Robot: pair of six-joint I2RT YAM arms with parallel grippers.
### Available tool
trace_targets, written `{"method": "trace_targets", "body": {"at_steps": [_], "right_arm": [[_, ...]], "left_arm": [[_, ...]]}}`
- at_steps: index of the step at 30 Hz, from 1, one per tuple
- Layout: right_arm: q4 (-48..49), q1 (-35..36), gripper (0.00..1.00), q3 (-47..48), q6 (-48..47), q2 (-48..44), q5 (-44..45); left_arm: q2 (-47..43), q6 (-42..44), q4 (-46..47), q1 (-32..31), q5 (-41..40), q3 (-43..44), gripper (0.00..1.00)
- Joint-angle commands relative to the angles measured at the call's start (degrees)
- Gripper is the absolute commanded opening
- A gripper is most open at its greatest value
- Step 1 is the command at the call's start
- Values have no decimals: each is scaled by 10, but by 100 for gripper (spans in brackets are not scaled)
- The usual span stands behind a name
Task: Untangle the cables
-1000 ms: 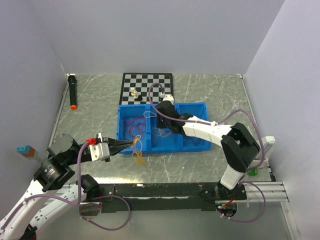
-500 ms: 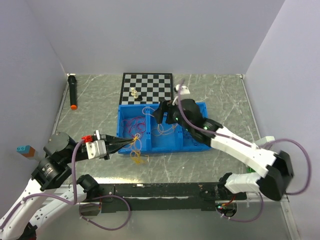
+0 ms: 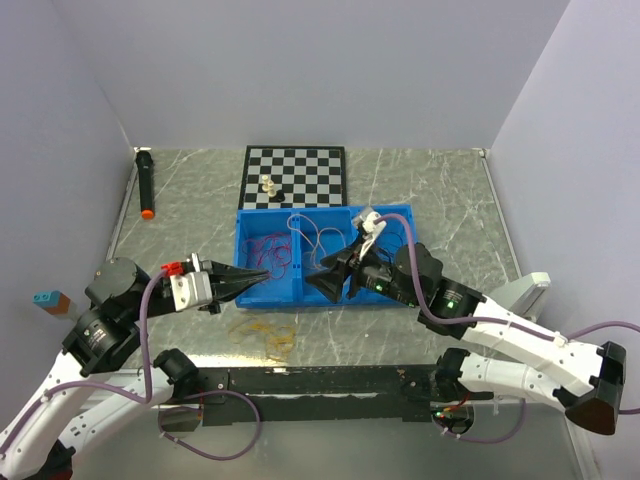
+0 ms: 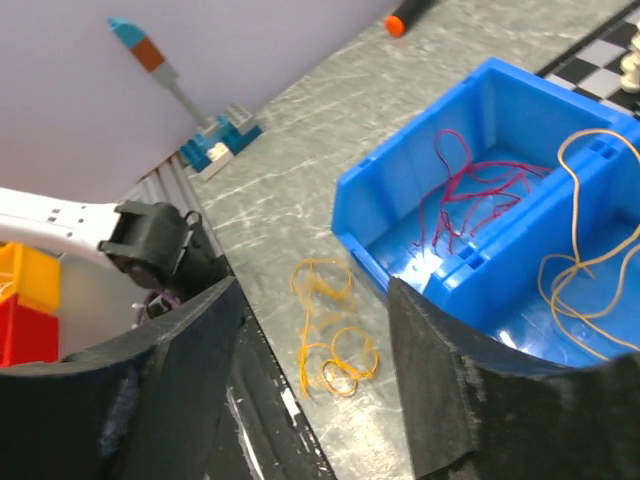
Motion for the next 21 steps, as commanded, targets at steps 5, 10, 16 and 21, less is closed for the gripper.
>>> {"method": "trace_targets", "body": {"at_steps": [5, 10, 16, 21], "right_arm": [[-71, 27, 65, 45, -47, 21, -20], [-78, 58, 64, 3, -8, 83, 3], [33, 78, 70, -61, 39, 179, -1], [103, 85, 72, -65, 33, 251, 27]], "left_arm": [[-5, 141, -100, 3, -6, -35, 13], [-12, 270, -195, 3, 3, -94, 15], [-30, 273, -198, 3, -1, -118, 15], [-32, 274, -212, 3, -3, -111, 14]]}}
